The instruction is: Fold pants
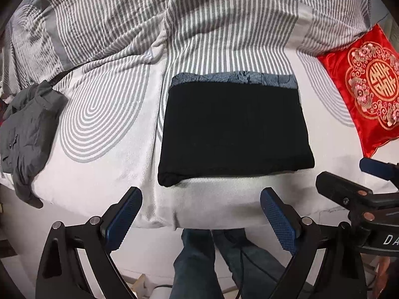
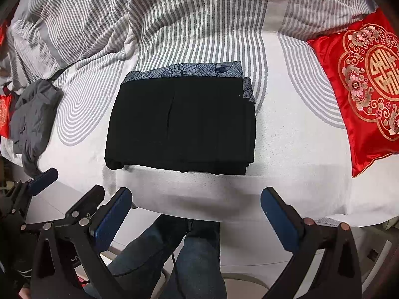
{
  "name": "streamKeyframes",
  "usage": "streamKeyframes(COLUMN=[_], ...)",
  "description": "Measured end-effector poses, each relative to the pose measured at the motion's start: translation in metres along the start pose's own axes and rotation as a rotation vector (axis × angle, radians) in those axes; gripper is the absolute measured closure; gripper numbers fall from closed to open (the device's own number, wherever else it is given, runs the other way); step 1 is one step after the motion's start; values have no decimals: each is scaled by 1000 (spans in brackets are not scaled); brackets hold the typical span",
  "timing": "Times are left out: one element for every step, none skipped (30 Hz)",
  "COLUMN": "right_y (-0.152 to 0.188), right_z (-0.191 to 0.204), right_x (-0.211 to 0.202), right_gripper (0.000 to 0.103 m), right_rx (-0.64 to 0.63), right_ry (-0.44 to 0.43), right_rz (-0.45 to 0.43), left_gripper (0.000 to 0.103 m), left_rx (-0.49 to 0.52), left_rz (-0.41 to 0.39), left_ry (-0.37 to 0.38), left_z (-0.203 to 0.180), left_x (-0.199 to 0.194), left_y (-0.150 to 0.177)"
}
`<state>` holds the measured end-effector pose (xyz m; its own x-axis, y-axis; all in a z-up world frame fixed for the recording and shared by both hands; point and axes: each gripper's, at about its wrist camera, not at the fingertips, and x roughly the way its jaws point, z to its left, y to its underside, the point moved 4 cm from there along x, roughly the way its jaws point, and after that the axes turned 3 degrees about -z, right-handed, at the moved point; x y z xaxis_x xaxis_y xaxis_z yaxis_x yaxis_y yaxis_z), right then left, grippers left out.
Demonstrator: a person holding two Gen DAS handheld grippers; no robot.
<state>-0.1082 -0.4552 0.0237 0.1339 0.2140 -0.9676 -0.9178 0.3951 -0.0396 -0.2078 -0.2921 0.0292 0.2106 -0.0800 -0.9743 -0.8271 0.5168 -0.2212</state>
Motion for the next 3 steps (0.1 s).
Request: streamKeyframes(right_y=[0,0,0], right_z=[-1,-1,-2], right_x=[0,0,0], right_gripper=[0,0,0], right_rx=[2,2,2], right_ry=[0,1,2], right_rz=[0,0,0], left_gripper=[7,7,7], left_rx=[-1,-2,-3], left_rz=[2,4,7], left_ry=[2,4,4], left_z=[0,0,0], left_x=[0,1,1], left_y=[0,0,0])
